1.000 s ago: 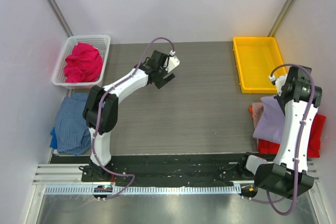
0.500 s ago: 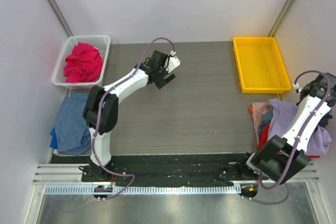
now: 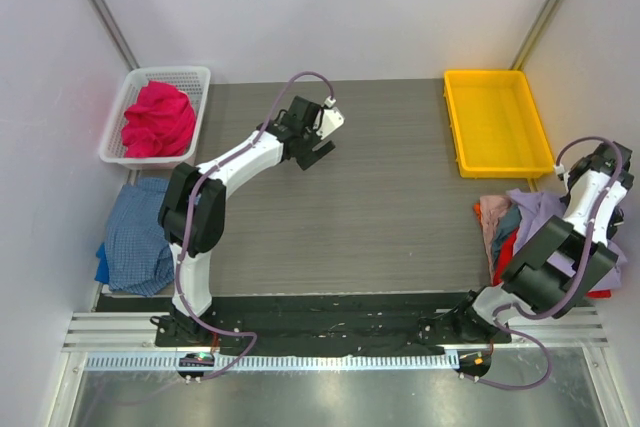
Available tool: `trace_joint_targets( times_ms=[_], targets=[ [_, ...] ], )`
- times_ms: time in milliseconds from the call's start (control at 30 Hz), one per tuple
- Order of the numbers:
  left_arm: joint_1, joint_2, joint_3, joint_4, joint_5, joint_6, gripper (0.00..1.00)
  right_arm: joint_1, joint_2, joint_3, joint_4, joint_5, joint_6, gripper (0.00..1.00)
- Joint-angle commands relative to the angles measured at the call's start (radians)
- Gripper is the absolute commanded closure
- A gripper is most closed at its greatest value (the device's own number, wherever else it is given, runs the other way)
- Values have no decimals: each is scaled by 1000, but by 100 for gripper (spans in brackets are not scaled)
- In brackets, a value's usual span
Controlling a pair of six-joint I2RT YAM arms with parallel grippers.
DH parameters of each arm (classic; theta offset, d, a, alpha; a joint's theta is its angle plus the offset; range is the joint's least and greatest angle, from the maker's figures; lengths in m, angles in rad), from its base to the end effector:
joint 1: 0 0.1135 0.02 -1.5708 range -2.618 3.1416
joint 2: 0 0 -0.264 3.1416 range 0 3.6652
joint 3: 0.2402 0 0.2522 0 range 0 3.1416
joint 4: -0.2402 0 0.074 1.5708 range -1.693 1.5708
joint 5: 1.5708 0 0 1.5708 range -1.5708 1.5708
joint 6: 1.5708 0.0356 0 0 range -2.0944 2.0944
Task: Fold and stack the t-shirts
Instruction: Put the neatly folded tshirt into the corner of the board with the right arm
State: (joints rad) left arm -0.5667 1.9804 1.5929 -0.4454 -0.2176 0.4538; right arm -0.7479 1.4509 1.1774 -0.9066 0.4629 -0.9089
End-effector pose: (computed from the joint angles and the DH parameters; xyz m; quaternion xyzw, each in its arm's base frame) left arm 0.3819 -0.2339 0.2382 0.4187 0.8282 0.0809 0.3636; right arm 0.1950 -0.2026 0.2693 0.0324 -0.9553 0.2913 0.0381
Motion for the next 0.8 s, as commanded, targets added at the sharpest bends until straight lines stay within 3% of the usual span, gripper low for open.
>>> trace_joint_targets(
  times_ms=[0, 67, 167, 267, 767],
  targets=[
    [-13, 1, 27, 10, -9, 8, 5, 15, 29, 30, 132, 20, 28, 74],
    [-15, 1, 29, 7, -11, 9, 5, 30, 34, 39, 152, 25, 34, 68],
    [-16, 5, 30, 7, -14, 8, 5, 45, 34, 48, 166, 23, 39, 40],
    [-16, 3, 24, 7, -17, 11, 5, 47, 23, 65, 166, 4, 48, 30],
    [-15, -95, -97, 56, -71, -61, 3, 123, -178, 281, -29, -204, 143, 14]
  ],
)
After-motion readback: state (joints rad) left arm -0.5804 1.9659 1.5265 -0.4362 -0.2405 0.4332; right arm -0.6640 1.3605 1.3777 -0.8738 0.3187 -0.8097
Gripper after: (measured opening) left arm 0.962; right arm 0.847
